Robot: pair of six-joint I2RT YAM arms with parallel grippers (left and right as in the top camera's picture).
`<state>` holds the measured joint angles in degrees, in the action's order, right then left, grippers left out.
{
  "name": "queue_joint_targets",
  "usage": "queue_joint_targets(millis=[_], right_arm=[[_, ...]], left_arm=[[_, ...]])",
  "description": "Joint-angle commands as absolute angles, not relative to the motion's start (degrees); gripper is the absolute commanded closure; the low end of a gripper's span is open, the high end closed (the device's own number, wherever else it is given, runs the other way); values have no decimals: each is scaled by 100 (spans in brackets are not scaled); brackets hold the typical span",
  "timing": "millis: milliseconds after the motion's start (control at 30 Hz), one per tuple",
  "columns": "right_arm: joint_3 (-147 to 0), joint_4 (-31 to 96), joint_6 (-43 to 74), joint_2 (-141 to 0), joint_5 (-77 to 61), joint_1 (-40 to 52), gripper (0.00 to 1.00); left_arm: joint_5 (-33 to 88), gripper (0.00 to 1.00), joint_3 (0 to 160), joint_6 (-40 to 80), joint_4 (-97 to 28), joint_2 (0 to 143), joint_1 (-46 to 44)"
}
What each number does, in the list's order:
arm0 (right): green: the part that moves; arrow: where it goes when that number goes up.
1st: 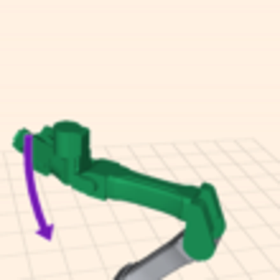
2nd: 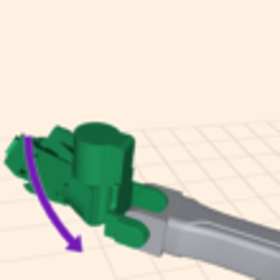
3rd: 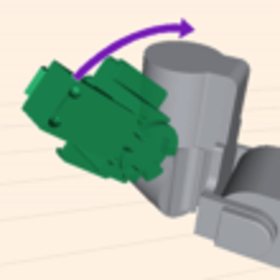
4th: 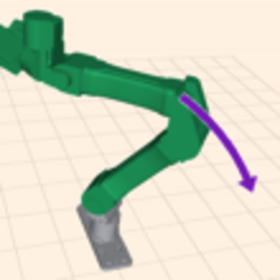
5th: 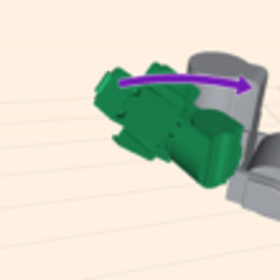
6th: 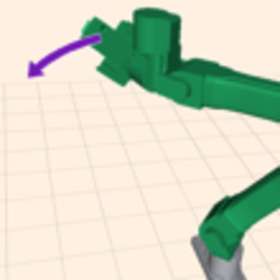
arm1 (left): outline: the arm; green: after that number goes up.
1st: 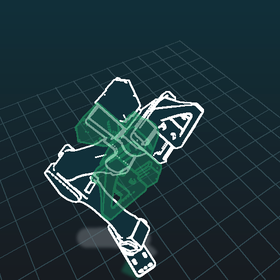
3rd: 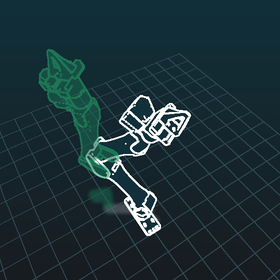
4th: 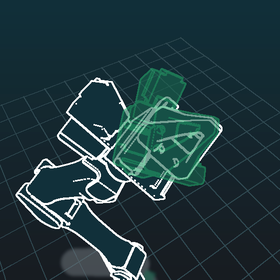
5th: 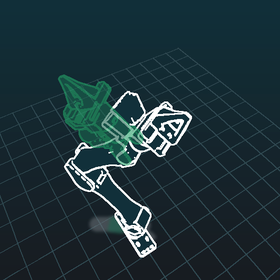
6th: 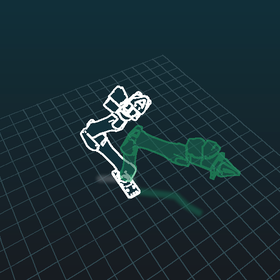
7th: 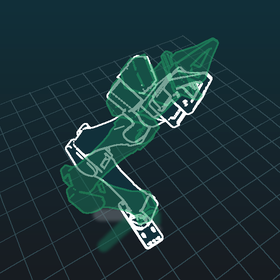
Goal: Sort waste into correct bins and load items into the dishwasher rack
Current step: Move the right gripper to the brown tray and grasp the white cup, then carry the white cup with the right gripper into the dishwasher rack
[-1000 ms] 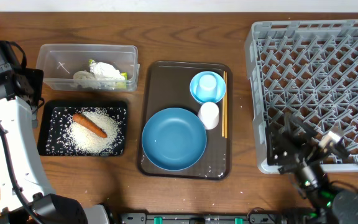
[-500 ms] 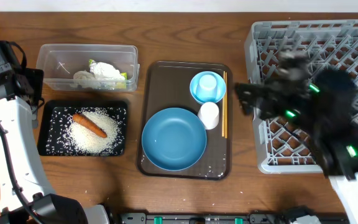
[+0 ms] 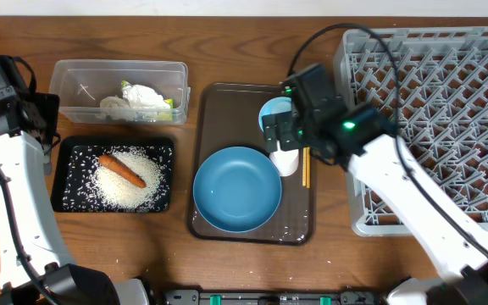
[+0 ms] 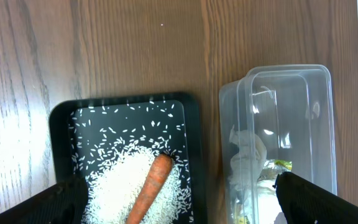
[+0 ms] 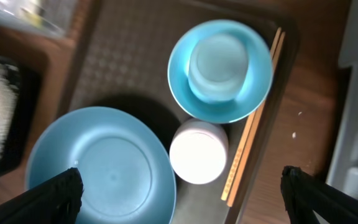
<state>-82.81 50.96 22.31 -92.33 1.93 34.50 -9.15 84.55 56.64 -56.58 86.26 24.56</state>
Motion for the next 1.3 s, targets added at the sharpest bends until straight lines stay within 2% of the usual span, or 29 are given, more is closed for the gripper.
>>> queue_joint_targets(millis=[0, 233, 433, 733, 833, 1100, 1267], right_arm=[[-8403, 5006, 2530, -9522, 224, 3693, 1], [-8372, 5019, 2530, -10228, 493, 3815, 1], [-8372, 5083, 3124, -10761, 517, 3614, 1], [-8359, 5312, 3124, -10781, 578, 3424, 1], [-8320, 5341, 3127, -10803, 521, 3424, 6], [-8178, 5288, 3127, -10803, 517, 3518, 10], [-7878, 4904, 3127, -10805, 539, 3511, 8]], left_arm=[[-945, 2, 8455, 5645, -5675, 8661, 2480], [-945, 2, 8455, 5645, -5675, 8661, 2480], [-945, 2, 8455, 5645, -5675, 8661, 2480], [-945, 2, 8455, 5645, -5675, 8661, 2480], [-945, 2, 8455, 5645, -5675, 8661, 2480], [-945, 2, 8455, 5645, -5675, 8661, 2480], [-945, 2, 8455, 5645, -5675, 8661, 2480]])
